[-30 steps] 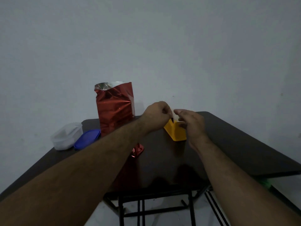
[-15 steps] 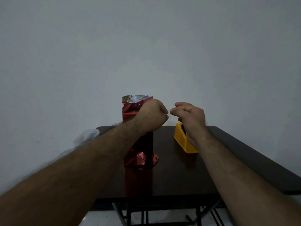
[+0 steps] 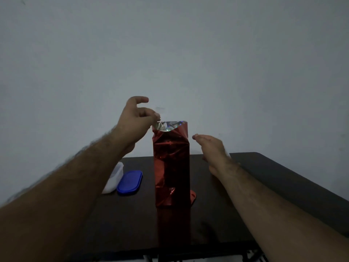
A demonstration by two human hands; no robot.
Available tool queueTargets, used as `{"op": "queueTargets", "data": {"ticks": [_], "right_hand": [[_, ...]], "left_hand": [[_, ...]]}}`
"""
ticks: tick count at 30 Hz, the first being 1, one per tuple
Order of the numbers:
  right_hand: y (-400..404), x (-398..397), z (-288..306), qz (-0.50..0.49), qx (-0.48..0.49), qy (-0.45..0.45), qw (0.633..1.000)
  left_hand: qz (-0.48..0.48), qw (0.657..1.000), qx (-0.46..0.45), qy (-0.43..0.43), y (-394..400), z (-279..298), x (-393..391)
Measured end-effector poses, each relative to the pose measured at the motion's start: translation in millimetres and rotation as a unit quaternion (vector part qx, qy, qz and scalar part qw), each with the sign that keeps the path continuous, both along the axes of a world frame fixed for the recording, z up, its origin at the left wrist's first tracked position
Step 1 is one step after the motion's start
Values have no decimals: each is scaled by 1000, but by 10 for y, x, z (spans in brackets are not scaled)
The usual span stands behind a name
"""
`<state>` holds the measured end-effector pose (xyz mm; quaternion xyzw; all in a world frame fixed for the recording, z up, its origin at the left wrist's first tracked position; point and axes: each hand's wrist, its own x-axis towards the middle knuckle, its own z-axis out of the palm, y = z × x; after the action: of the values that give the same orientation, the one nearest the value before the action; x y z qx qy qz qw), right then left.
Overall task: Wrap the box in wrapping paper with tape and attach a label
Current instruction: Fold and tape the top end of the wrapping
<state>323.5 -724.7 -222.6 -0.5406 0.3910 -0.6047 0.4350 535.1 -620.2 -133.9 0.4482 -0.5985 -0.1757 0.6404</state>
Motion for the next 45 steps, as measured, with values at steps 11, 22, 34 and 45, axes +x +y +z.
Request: {"op": "queueTargets", "data": {"ticks": [11,22,34,45], "right_hand": [[32,356,182,95,13,36,995],[160,267,163,147,-24,118,982],[114,260,36,165,-48,62,983],[118,247,41,181,-55,47,981]], "left_hand": [[-70,993,-20,96,-215,-337,155],[-78,996,3,-32,-136,-22,157],[-177,833,219,-477,-728,592,-75],[-211,823,282,-446,-910,518,117]]}}
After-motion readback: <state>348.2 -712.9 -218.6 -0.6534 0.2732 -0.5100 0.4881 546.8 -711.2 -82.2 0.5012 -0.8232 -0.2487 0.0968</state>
